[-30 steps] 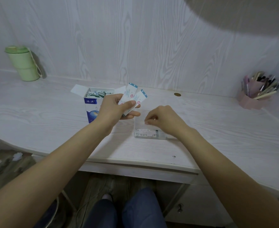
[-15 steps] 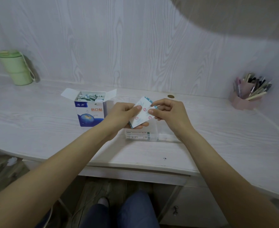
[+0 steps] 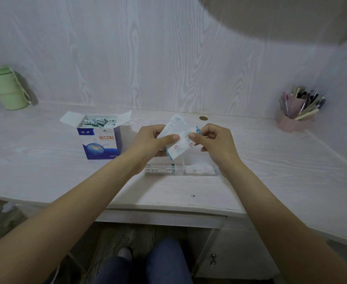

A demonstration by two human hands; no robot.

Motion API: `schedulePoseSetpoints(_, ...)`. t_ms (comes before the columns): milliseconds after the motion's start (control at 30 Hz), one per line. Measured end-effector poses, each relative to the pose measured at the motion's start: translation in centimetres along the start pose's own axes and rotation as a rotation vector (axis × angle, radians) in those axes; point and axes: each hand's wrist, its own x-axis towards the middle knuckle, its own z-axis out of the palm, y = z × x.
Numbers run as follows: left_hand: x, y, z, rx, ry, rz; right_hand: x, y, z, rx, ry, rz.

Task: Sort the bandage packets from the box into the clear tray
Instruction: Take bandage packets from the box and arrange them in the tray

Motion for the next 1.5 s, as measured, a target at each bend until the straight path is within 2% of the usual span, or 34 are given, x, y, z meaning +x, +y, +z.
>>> schedulePoseSetpoints(100,0.1,0.0,0.3,-0.027,0.008,-0.013,-0.1,0.4,-0.8,0.051,0.076,0.015)
schedulePoseSetpoints(233,0.3,-0.1,0.7,-0.016,0.000,-0.034,-0.2,0.7,-1.8,0.070,0.086,0.061)
schedulePoseSetpoints(533,0.3,-0.2,1.3,-0.026,0.003,-0.015,-0.5,2.9,-3.8,-0.291,0.145,0.014)
schedulePoseSetpoints(633,0.4,-0.2,1.2,-0.026,0.002,-0.016,-0.8,3.3,-3.2,-0.397,0.099,-0.035)
schedulePoseSetpoints(800,0.2,-0.4,0.9,-0.032,0.013,-0.035,-0.5,3.3,-2.4,-0.628,-0.072,-0.095)
schedulePoseSetpoints(1133,0.2,-0.6,0.3,-0.028,0.013,-0.056,0.3,2.2,-2.5,-0.943,-0.223,0.062)
schedulePoseSetpoints(1267,0.2,-0.6,0.4,-0.028,0.009,-0.048,0.1,1.8,-1.7,-1.091,-0.246,0.030)
schedulePoseSetpoints(1500,0.2,-0.7,0.4,-0.037,0.010,-0.048,0.3,1.8,-0.7,-1.128,-0.249,-0.036)
